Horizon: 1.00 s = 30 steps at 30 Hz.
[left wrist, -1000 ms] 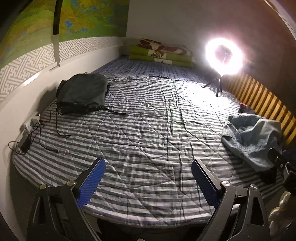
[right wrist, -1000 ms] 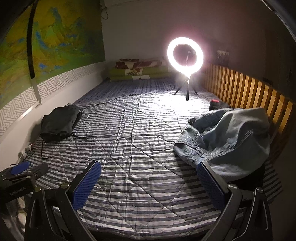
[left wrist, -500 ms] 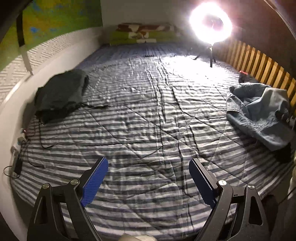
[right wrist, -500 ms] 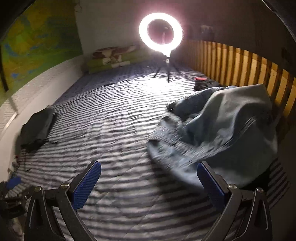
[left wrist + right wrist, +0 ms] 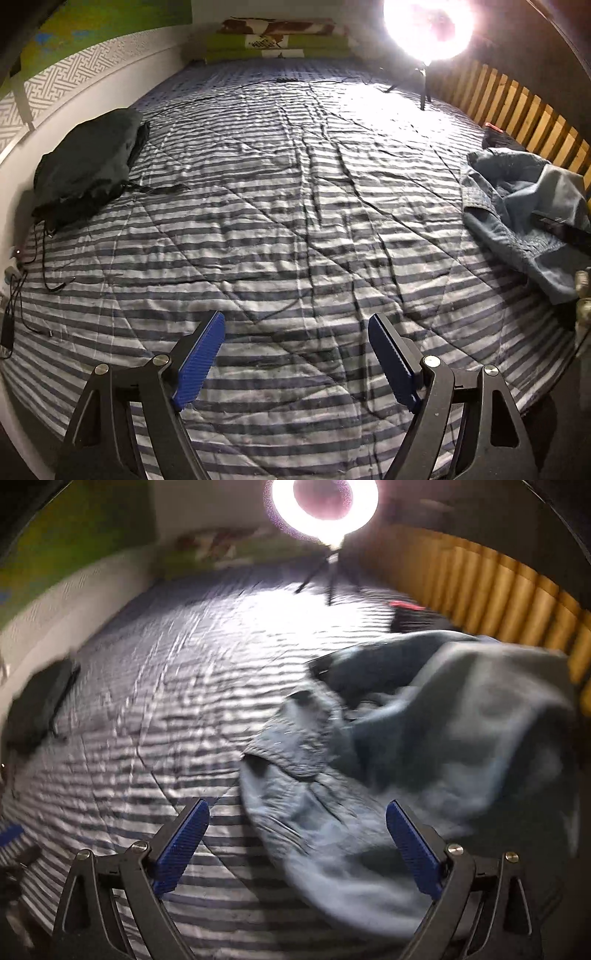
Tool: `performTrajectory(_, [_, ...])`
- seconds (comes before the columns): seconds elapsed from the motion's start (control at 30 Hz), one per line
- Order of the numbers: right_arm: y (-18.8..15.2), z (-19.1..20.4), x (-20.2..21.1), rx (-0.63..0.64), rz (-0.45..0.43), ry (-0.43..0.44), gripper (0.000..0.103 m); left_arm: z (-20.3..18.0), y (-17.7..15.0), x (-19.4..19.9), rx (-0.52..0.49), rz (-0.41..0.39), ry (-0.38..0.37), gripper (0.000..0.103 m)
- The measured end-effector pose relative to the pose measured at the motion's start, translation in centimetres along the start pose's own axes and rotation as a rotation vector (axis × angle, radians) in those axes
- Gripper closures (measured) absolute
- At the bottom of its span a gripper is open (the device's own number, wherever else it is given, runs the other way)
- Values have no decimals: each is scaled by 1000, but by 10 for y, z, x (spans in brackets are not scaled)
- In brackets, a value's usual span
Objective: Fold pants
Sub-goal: 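Reach the right tool into the light-blue denim heap and close on it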
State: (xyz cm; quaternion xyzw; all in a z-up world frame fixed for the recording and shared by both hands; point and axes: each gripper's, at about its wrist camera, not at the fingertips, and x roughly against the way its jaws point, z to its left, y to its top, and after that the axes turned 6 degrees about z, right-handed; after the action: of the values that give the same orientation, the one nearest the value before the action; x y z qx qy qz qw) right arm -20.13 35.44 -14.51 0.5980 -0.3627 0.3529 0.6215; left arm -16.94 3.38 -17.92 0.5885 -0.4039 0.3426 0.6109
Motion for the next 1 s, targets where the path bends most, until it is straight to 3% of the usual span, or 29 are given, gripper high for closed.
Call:
performTrajectory(0.1, [8,25,-25,90,53,-3,8,11,0,3,19,-3,11,20])
performTrajectory(0.2, [13,36,-53,141,102,-90,8,23,-2,7,35,-7,20,20])
performTrajectory(0.4, [11,14,-81,152,191,-167,8,46,-7,14,87,-23,33,21])
performTrajectory(0.47, [9,2,-84,141,206,-165,20,48,-8,17,88,-29,35,26])
performTrajectory(0.53, [8,-10,-85,115,232,-139,63,48,-10,20,77,-35,34,30])
performTrajectory(0.6, [10,-23,-81,63,248,-75,89,47,-12,25,63,-46,36,33])
performTrajectory(0.83, [35,-33,-12,-3,100,-4,91,58,-15,42,78,-75,45,42])
performTrajectory(1.0, [77,-28,66,-14,-58,30,91,79,-17,56,110,-107,60,44])
